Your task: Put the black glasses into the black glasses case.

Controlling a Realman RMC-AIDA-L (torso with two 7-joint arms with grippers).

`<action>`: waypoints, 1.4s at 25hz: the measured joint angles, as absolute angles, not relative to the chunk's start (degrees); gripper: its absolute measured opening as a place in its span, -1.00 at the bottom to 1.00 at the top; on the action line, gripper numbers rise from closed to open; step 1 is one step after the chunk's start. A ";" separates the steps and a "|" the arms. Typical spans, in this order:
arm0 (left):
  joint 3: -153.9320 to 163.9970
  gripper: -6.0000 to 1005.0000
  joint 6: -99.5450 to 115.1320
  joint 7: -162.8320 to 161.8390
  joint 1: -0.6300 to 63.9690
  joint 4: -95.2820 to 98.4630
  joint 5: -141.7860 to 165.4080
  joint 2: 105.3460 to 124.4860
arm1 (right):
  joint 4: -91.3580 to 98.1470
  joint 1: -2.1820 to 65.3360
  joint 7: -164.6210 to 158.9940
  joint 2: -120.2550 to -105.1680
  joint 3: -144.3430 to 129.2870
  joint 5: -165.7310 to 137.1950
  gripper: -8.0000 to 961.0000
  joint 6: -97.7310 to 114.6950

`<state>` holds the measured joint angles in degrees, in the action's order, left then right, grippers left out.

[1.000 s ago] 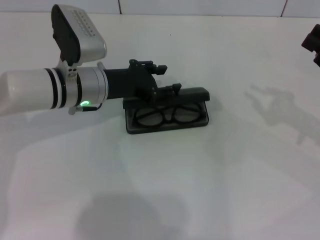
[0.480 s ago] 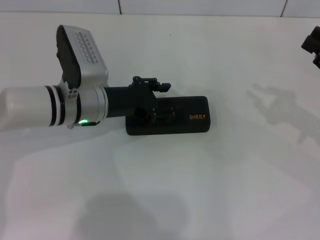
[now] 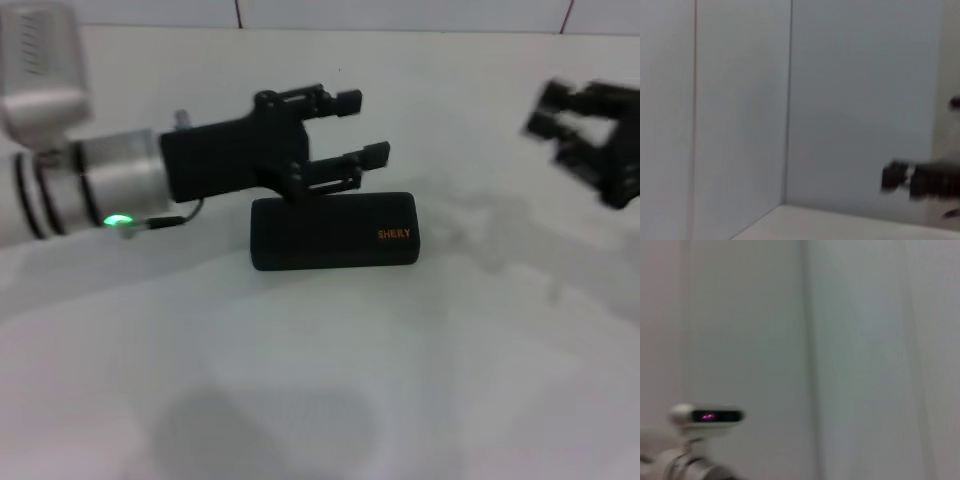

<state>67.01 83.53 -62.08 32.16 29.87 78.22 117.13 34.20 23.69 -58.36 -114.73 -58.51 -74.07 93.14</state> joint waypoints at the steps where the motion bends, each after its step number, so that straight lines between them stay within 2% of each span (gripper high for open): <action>1: 66.99 0.52 85.69 -62.60 31.87 29.93 78.52 116.41 | 34.46 24.55 -59.34 -114.61 -60.38 -74.60 -0.44 93.40; 4: 67.10 0.60 90.98 -62.69 30.65 29.96 81.29 114.92 | 34.46 27.80 -60.98 -114.22 -65.11 -78.07 -0.44 93.76; 6: 66.52 0.63 93.70 -62.10 28.82 30.14 83.22 114.59 | 33.99 29.61 -60.97 -114.74 -66.37 -80.55 -0.43 93.68; 9: 65.48 0.68 95.28 -59.65 26.61 30.21 83.25 114.73 | 33.91 30.24 -60.54 -115.45 -66.56 -81.86 -0.20 92.94; 14: 63.86 0.76 97.98 -57.52 22.07 32.89 83.19 115.18 | 33.52 30.99 -59.21 -115.63 -66.68 -81.96 0.19 92.62; 18: 63.73 0.78 98.19 -56.51 21.17 33.02 83.15 115.32 | 33.38 31.04 -56.98 -115.94 -67.10 -81.74 0.50 92.82; 23: 63.72 0.78 98.20 -56.10 21.38 32.70 83.12 115.33 | 33.31 31.07 -56.12 -116.01 -68.45 -81.73 0.63 92.48; 35: 63.72 0.78 98.09 -55.64 21.74 32.60 83.04 115.31 | 32.57 31.07 -55.27 -116.01 -68.46 -81.65 0.63 92.22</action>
